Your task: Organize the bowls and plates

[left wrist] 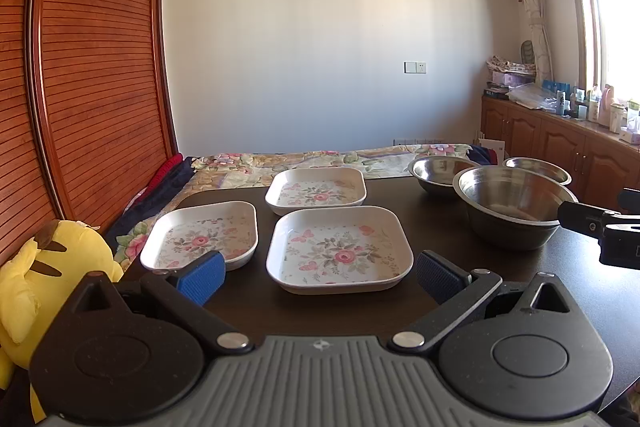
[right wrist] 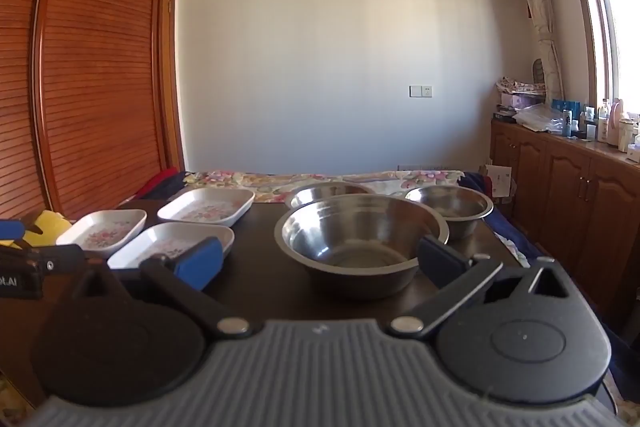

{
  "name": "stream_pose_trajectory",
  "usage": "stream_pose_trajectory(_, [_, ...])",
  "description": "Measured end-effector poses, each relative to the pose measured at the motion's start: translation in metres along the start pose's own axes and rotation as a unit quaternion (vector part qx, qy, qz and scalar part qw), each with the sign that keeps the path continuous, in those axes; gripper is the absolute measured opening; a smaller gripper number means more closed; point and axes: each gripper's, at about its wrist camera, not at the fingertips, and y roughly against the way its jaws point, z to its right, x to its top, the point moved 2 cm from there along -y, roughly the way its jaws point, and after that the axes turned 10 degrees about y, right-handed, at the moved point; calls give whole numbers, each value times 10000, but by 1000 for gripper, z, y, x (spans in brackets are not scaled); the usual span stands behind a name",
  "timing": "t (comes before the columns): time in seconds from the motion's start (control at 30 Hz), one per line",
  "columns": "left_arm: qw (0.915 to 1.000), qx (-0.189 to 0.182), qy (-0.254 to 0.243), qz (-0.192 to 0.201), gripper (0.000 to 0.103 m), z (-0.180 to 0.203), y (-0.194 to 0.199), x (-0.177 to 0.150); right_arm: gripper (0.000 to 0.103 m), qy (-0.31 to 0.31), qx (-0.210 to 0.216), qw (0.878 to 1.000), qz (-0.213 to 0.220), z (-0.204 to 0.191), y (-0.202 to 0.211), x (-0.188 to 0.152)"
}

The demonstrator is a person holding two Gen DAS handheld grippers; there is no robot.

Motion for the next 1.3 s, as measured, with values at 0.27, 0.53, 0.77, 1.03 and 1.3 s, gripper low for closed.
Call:
stream_pose_trajectory(0.27, [10000, 0, -2, 0, 103, 0, 0, 0, 103, 8, -8, 10000, 9, 1, 2, 0])
stream_pose_trajectory(0.53, [10000, -8, 4, 4, 103, -1, 0, 1, 103, 6, -15, 10000, 4, 2, 2, -1])
stream_pose_trajectory(0.77, [10000, 11, 2, 38, 103, -3, 0, 2, 103, 9, -9, 10000, -2, 2, 1, -1])
stream_pose_trajectory(1.03, [10000, 25, 5, 39, 103, -5, -1, 2, 103, -17, 0, 10000, -4, 3, -2, -3])
stream_pose_trajectory(1.3, [10000, 37, 5, 35, 103, -7, -2, 3, 103, -24, 6, 10000, -6, 2, -1, -4])
